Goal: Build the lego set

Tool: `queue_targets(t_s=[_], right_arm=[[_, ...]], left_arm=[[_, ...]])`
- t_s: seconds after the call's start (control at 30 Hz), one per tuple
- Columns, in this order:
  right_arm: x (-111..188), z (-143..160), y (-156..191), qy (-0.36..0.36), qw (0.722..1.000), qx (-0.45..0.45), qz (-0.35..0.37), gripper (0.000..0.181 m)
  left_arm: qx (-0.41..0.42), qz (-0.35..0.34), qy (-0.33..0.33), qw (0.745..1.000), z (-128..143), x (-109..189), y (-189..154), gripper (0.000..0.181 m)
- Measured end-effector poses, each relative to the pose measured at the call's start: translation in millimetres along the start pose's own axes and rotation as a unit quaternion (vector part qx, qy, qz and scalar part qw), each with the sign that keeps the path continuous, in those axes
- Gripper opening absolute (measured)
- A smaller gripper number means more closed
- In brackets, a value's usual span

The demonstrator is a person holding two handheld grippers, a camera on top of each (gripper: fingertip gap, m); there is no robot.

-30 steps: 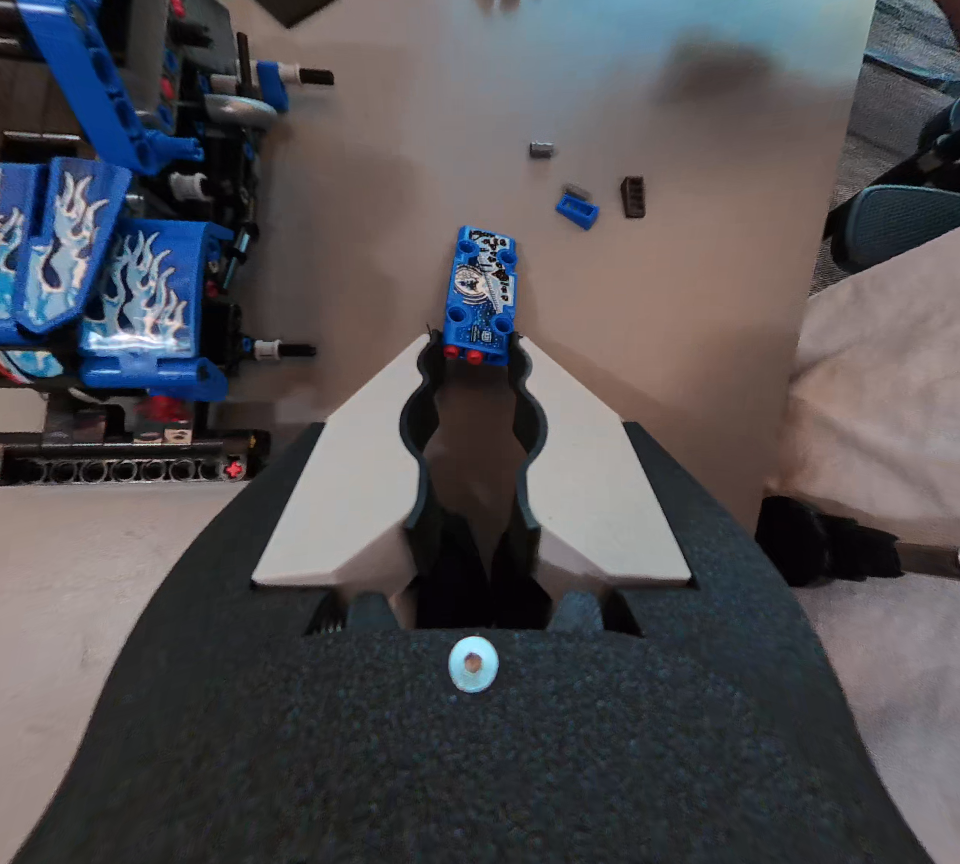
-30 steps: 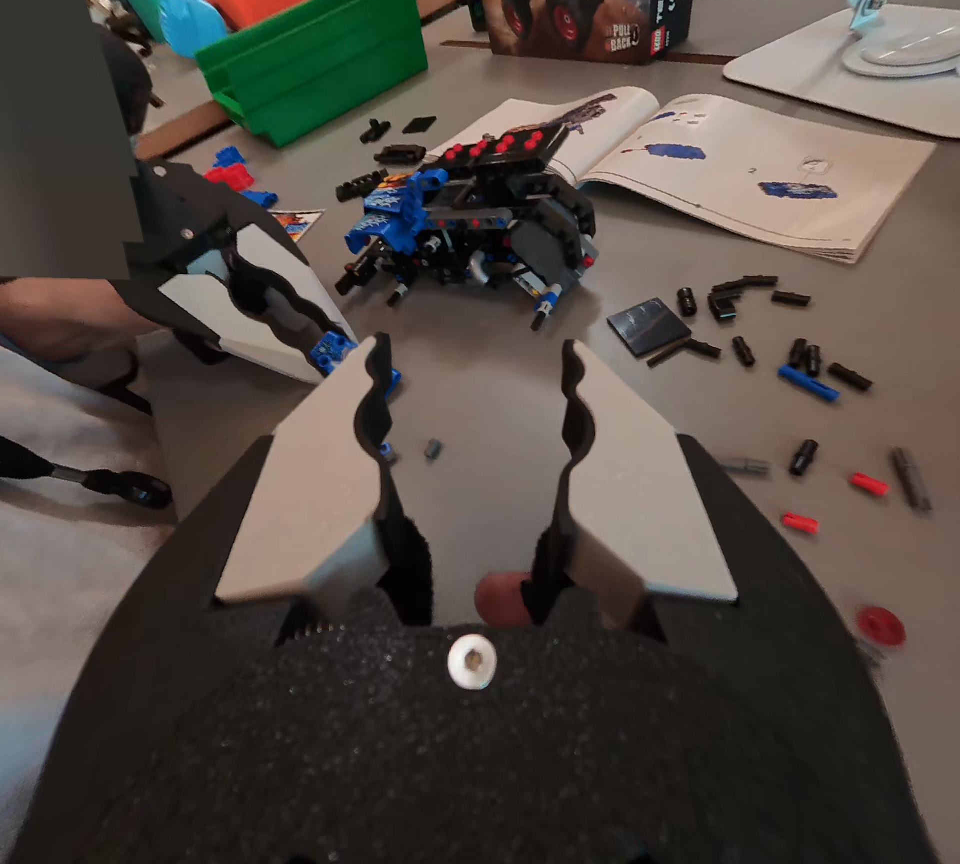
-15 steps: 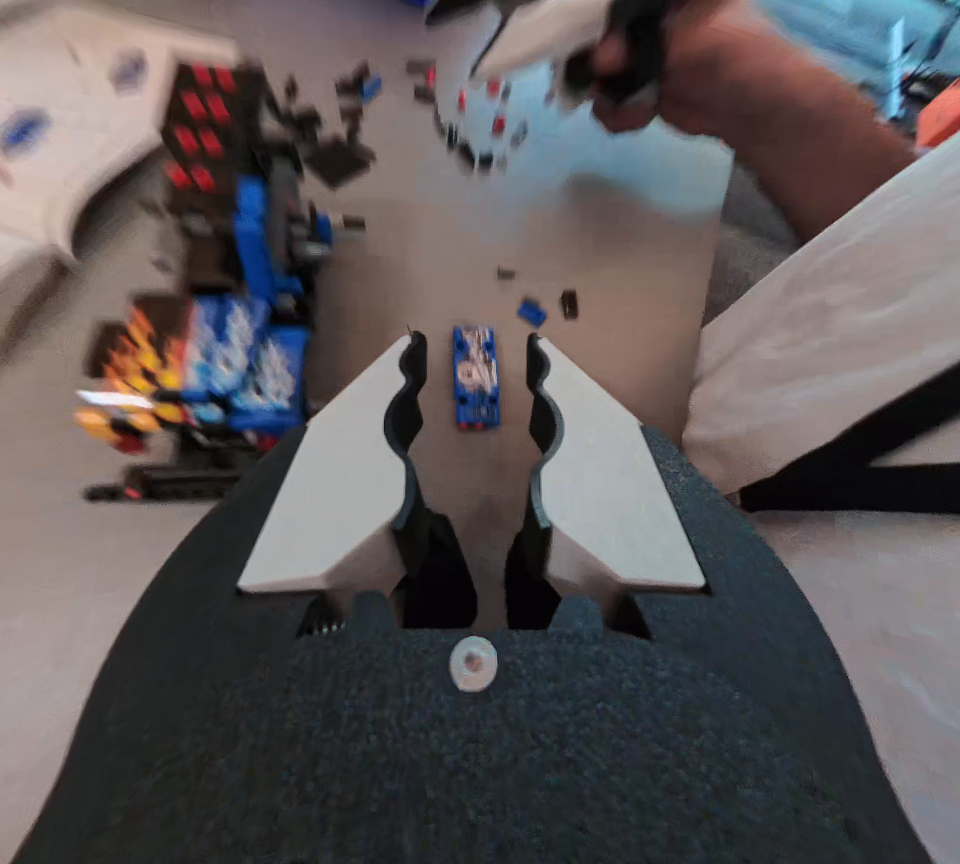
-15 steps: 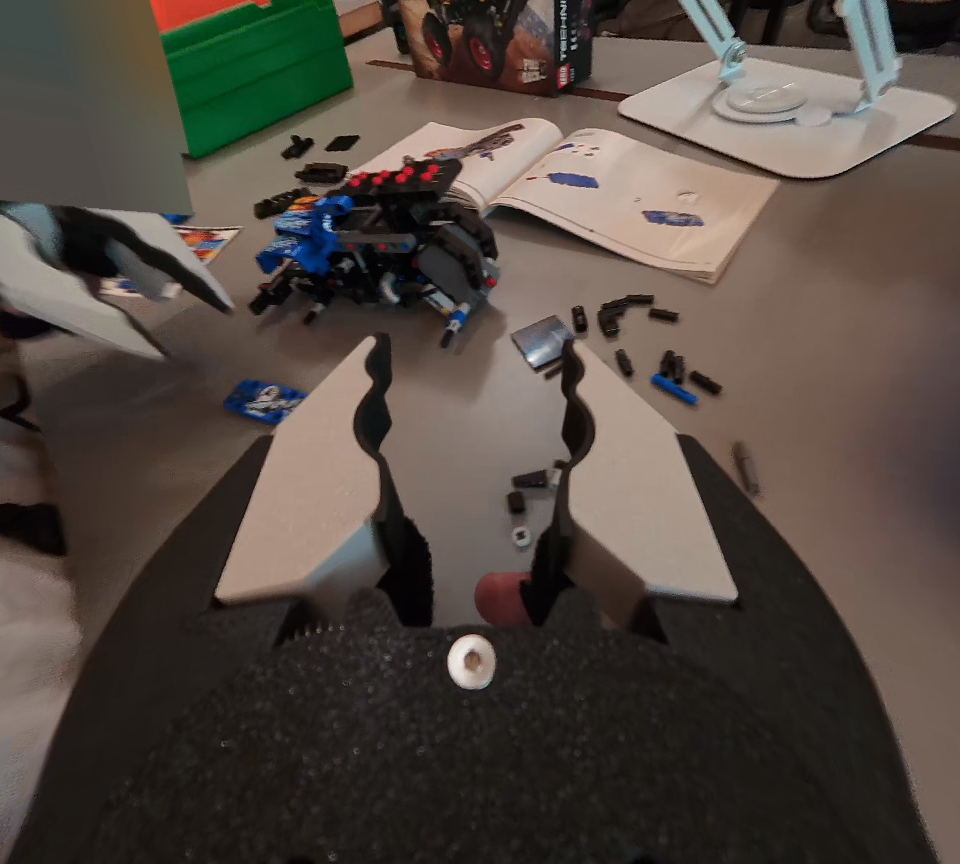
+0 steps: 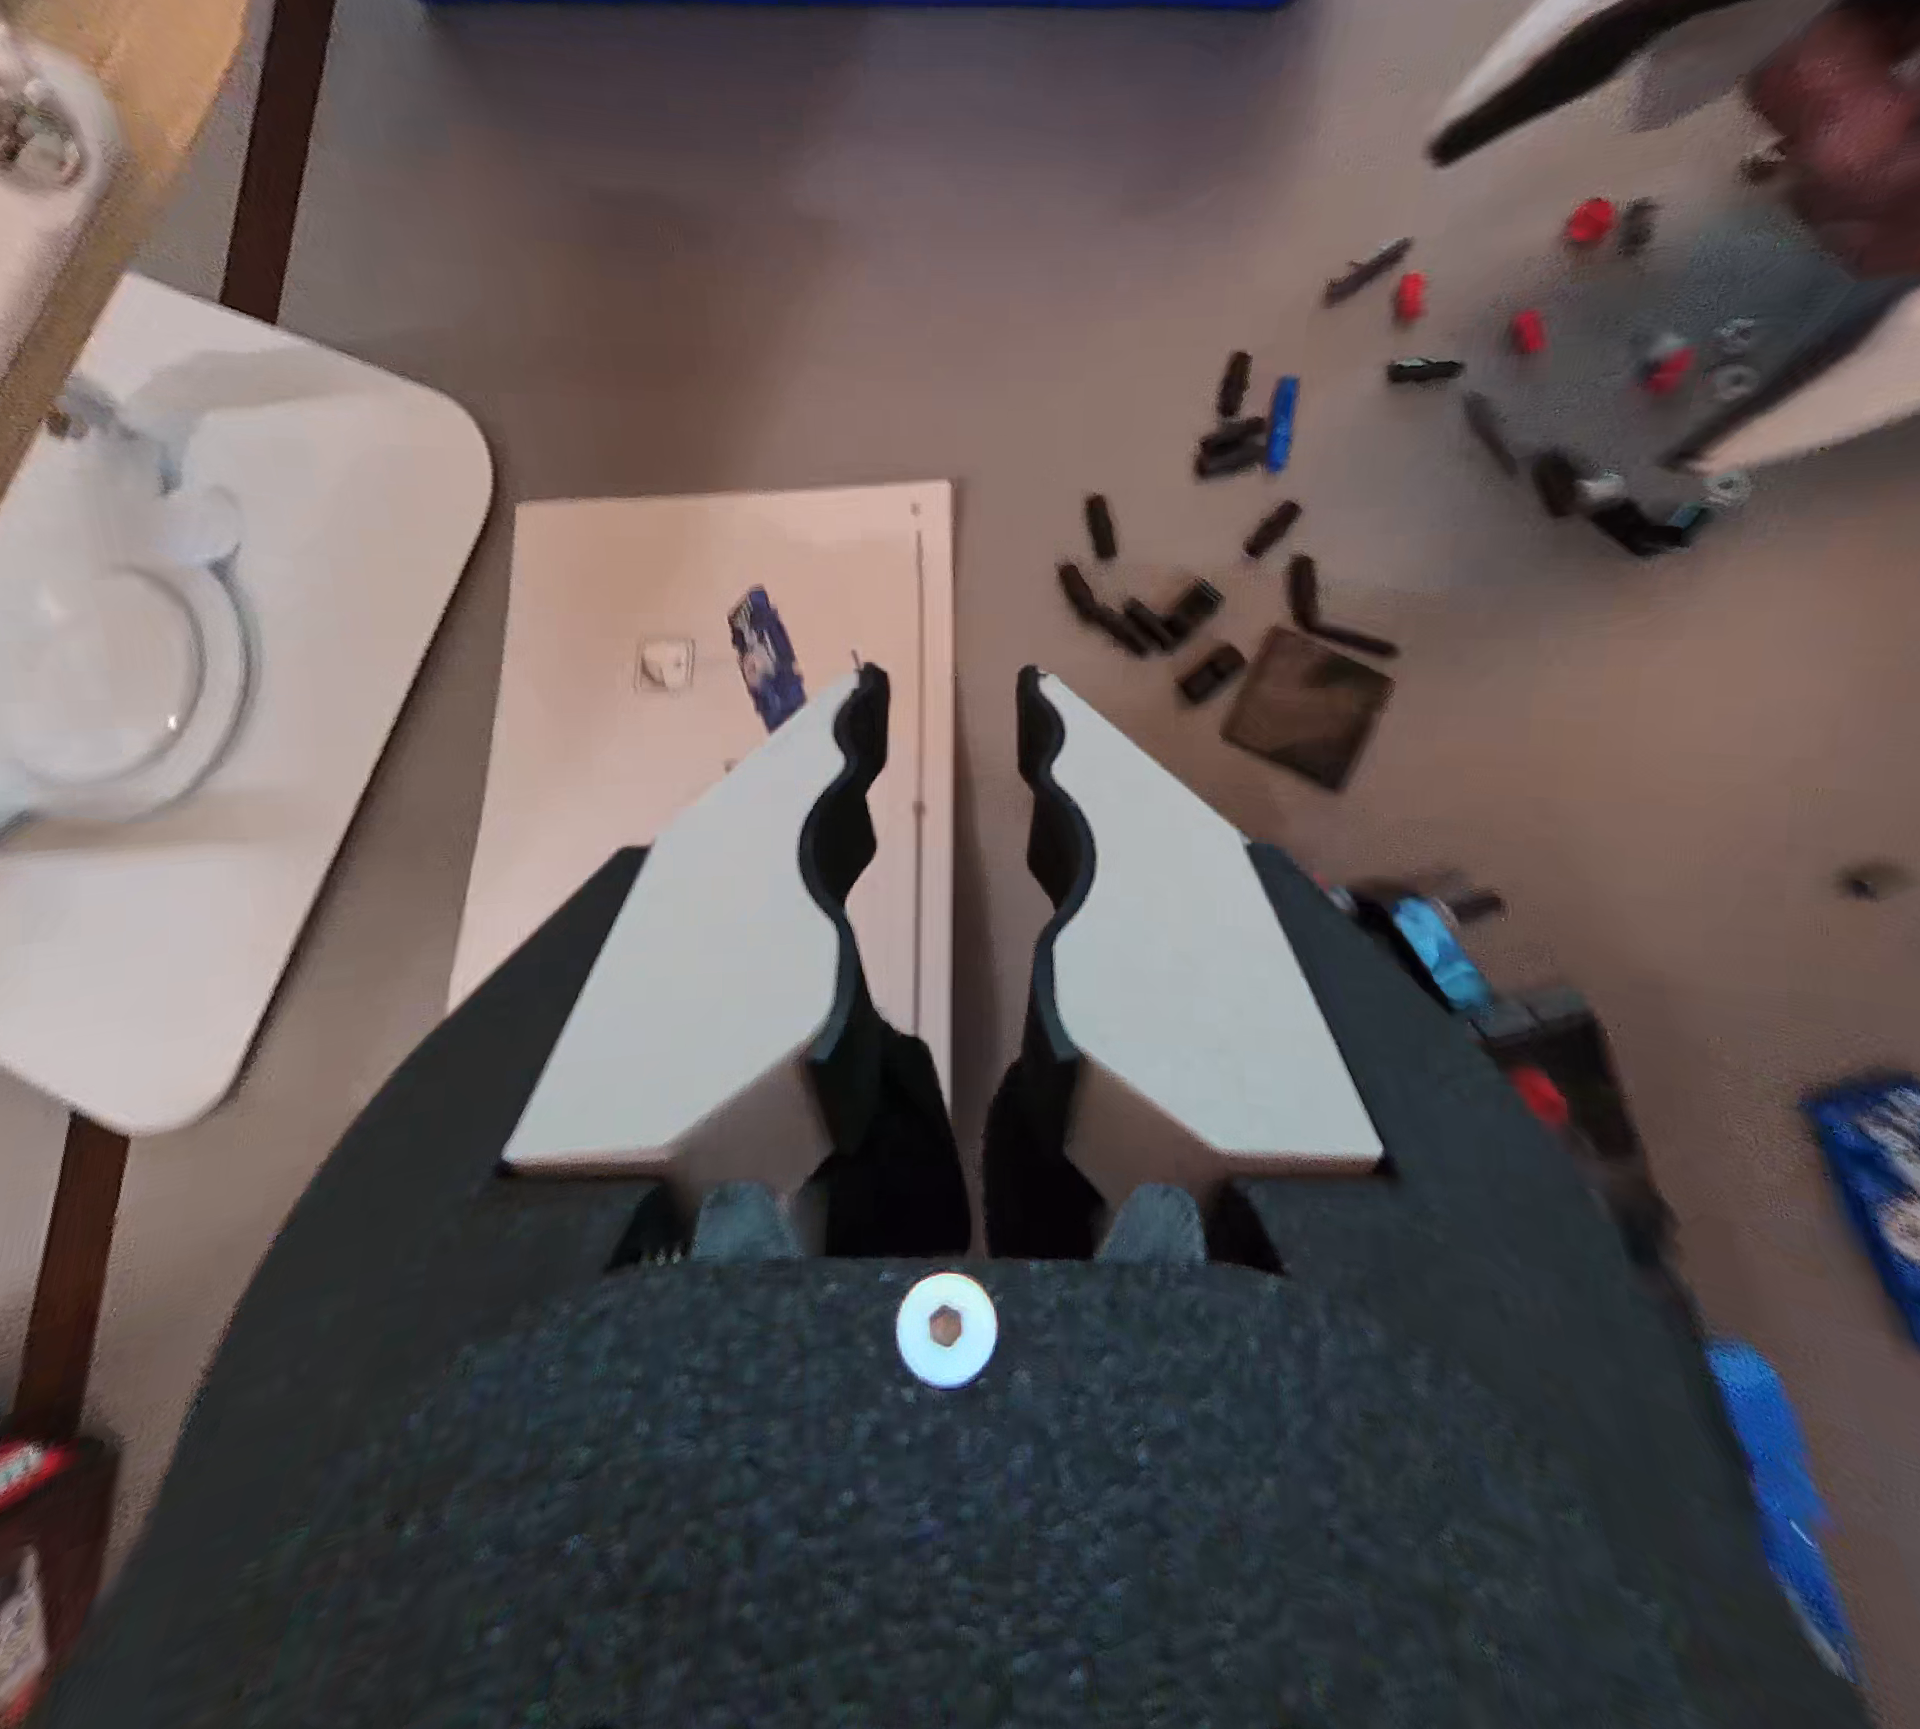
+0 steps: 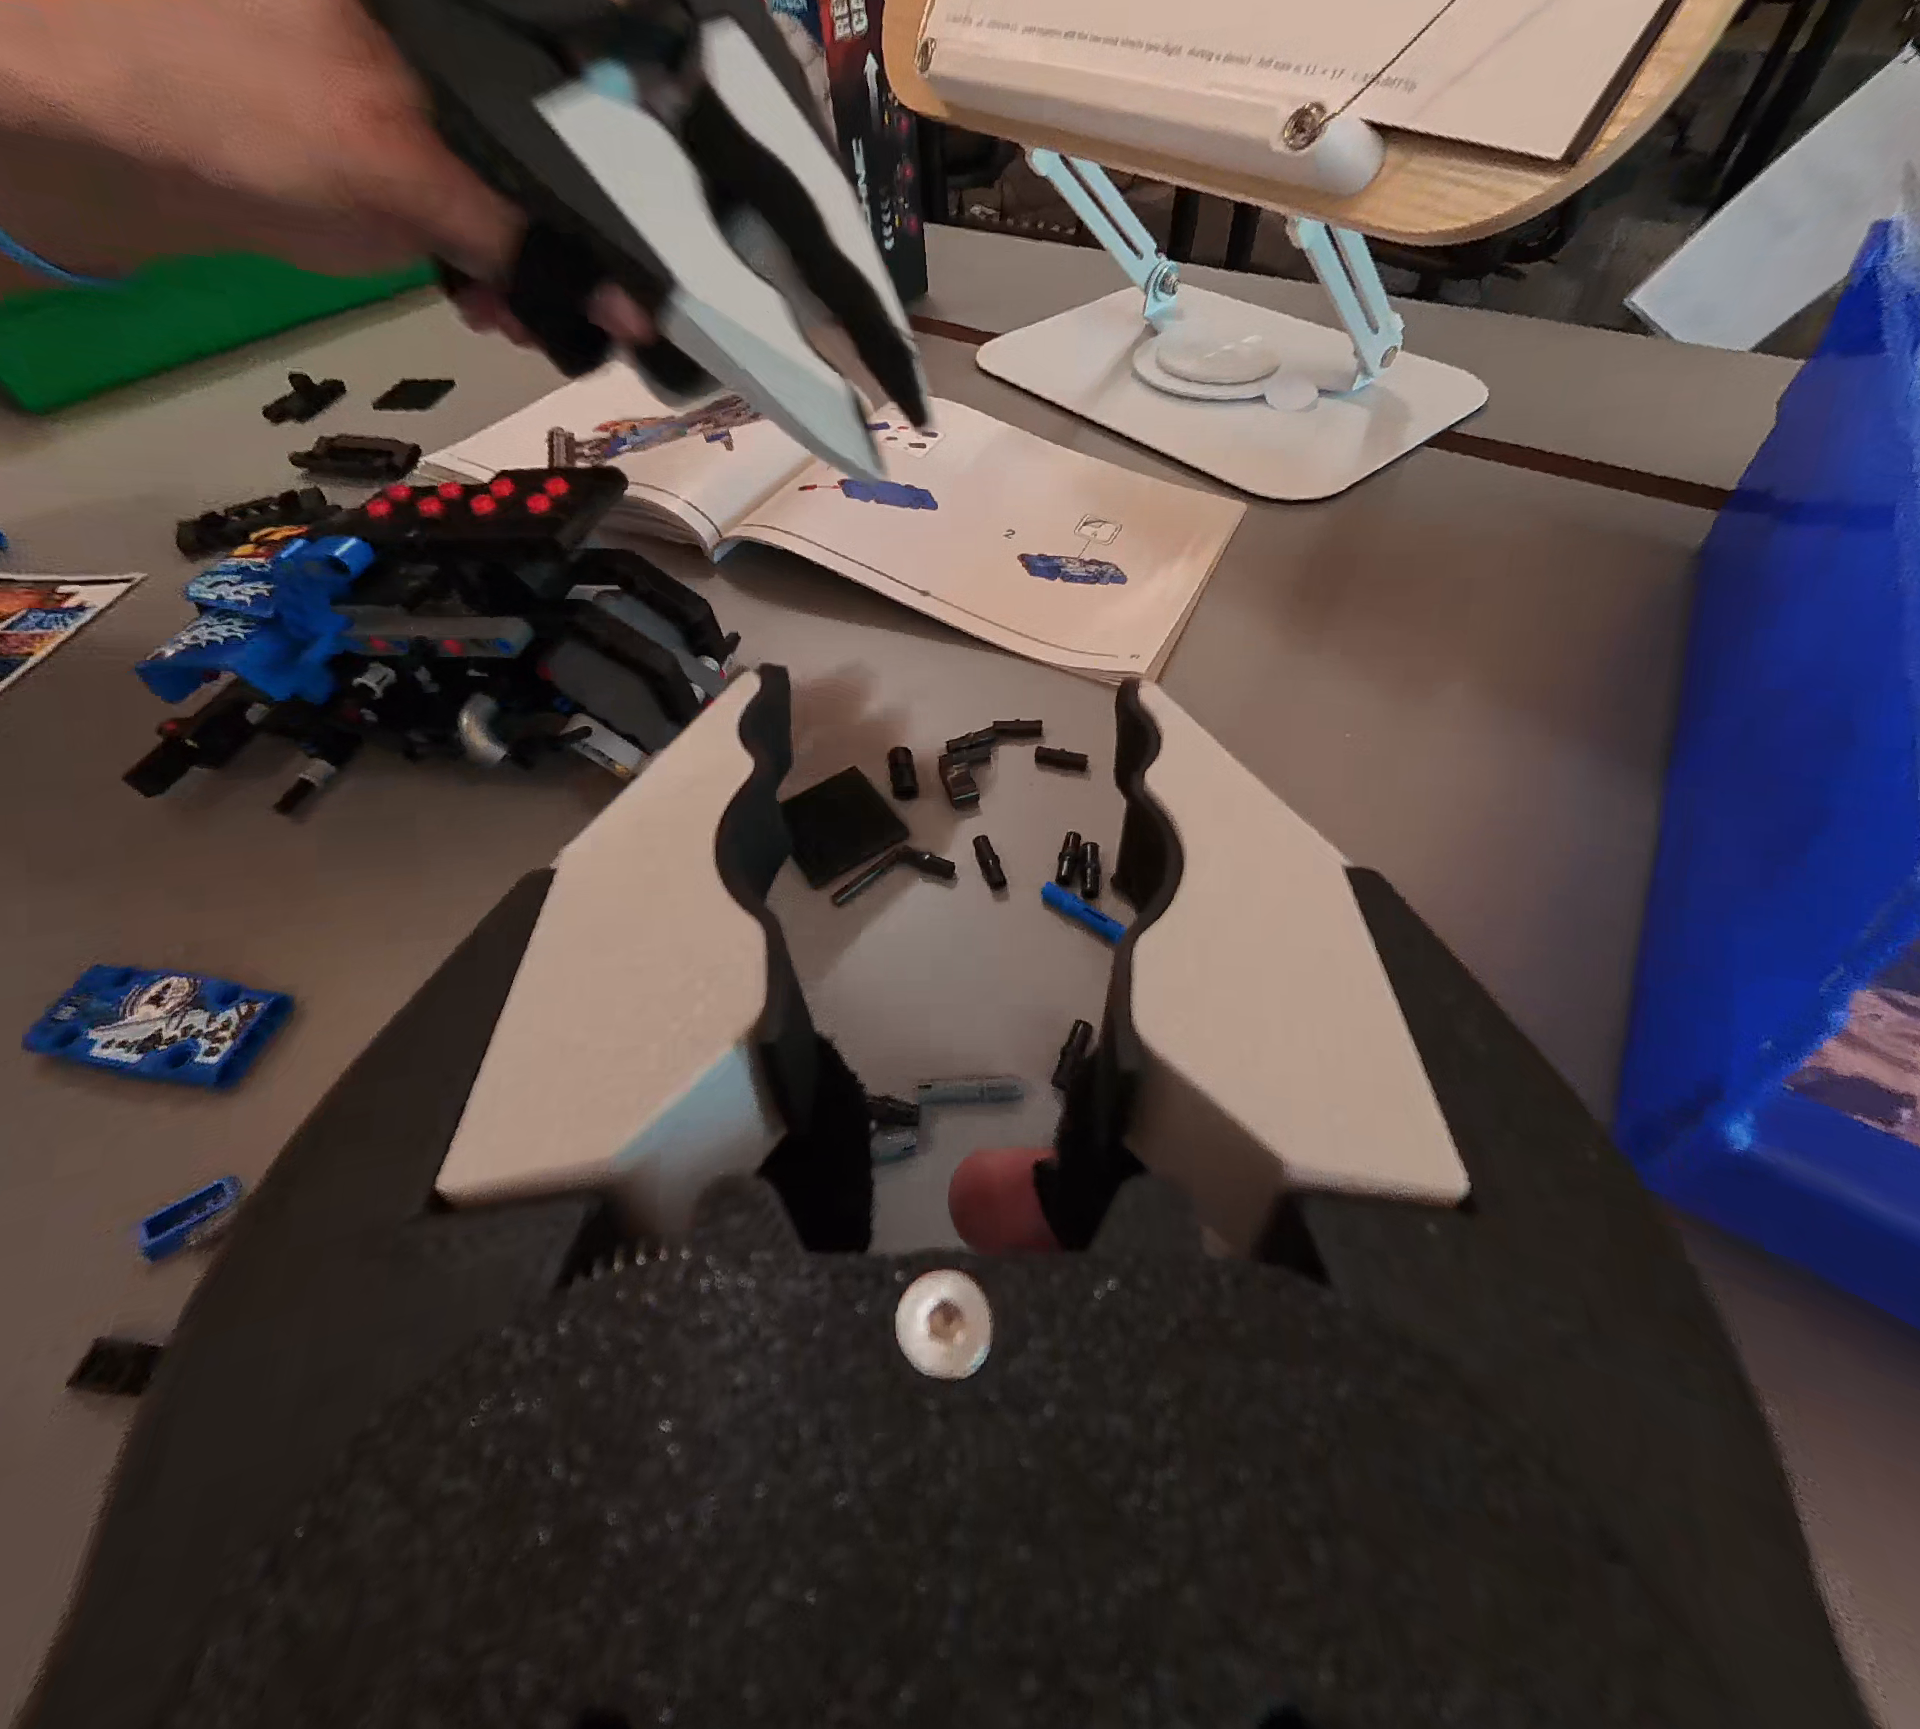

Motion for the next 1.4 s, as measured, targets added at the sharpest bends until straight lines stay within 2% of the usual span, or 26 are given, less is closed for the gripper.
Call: queue_targets(t_s=[0.13, 0.3, 0.4, 0.53, 0.87, 1.0, 1.1, 1.23, 1.4], right_arm=[[3, 3, -3, 0.007, 1.000, 0.015, 0.008, 0.061], [4, 3, -5, 0.001, 1.000, 0.005, 0.005, 0.061], [5, 3, -6, 0.001, 1.000, -0.005, 0.000, 0.061], [5, 4, -6, 0.002, 1.000, -0.014, -0.007, 0.061], [2, 8, -7, 0.017, 1.000, -0.012, -0.004, 0.060], [1, 10, -8, 0.021, 1.000, -0.013, -0.004, 0.060], [1, 11, -8, 0.023, 1.000, -0.010, -0.002, 0.060], [1, 11, -9, 0.022, 1.000, -0.013, -0.001, 0.060], [1, 11, -9, 0.022, 1.000, -0.014, -0.001, 0.060]], left_arm=[[-0.032, 0.005, 0.013, 0.999, -6, -55, 5, 0.024], [-0.040, 0.004, 0.025, 0.999, -7, -81, 5, 0.023], [-0.038, -0.002, 0.019, 0.999, -6, -84, 8, 0.019], [-0.044, 0.001, 0.024, 0.999, -1, -86, 7, 0.000], [-0.051, -0.018, -0.016, 0.998, -5, -77, 8, 0.000], [-0.057, -0.008, 0.006, 0.998, 0, -81, 7, 0.000], [-0.068, -0.015, 0.004, 0.998, 1, -87, 5, 0.016], [-0.075, -0.020, 0.004, 0.997, -1, -89, 2, 0.018], [-0.083, -0.035, 0.004, 0.996, -2, -88, 7, 0.001]])
Point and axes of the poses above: each gripper's, where its closed fingertips meet, x back along the fingers, z out of its underside, y = z × x across the jaws, the point moved 5 cm from there along x, back along the fingers, and after that the axes turned 5 degrees about -y, right-handed, at the moved point
